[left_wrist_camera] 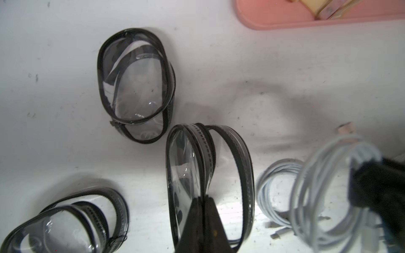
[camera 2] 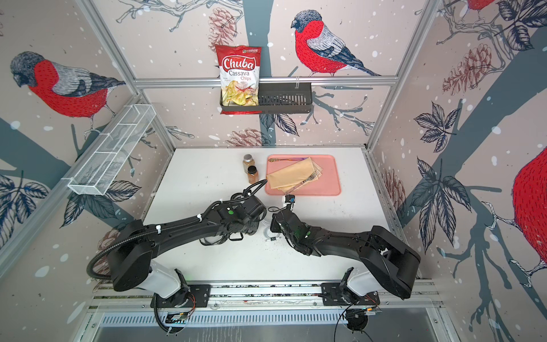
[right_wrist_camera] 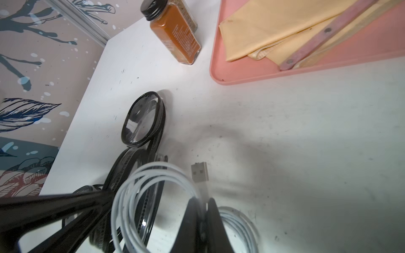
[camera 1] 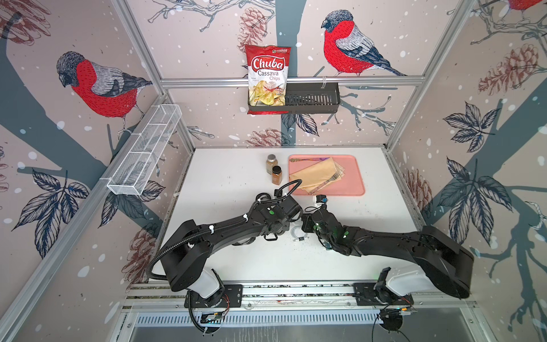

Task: Pack away charging kits
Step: Pick up the charging cable from the center of the board, then place the charging cable in the storage bag.

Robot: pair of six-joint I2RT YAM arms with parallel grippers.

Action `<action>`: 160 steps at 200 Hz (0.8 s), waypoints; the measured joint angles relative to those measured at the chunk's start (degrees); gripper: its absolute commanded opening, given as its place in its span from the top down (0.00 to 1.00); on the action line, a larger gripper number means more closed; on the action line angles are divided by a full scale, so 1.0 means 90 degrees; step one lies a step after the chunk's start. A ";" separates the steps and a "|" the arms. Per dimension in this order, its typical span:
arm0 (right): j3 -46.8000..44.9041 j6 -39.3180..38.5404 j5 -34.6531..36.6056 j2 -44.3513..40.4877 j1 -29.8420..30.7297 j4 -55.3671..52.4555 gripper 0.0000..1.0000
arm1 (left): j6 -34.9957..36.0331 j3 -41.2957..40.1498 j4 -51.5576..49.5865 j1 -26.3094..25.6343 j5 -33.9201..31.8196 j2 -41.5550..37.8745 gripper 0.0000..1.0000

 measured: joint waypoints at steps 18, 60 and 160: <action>0.0078 -0.0063 -0.0017 0.0066 0.0104 -0.0032 1.00 | 0.0097 0.0068 0.0051 0.0000 0.0019 0.0049 1.00; 0.0333 -0.0061 -0.0051 0.0578 0.0175 -0.0029 1.00 | 0.0102 0.0117 0.0163 0.0005 0.0036 0.0066 1.00; 0.0605 -0.0044 -0.0175 0.1268 0.0097 -0.0053 1.00 | 0.0573 -0.0294 0.1144 0.0005 0.0811 -0.0338 1.00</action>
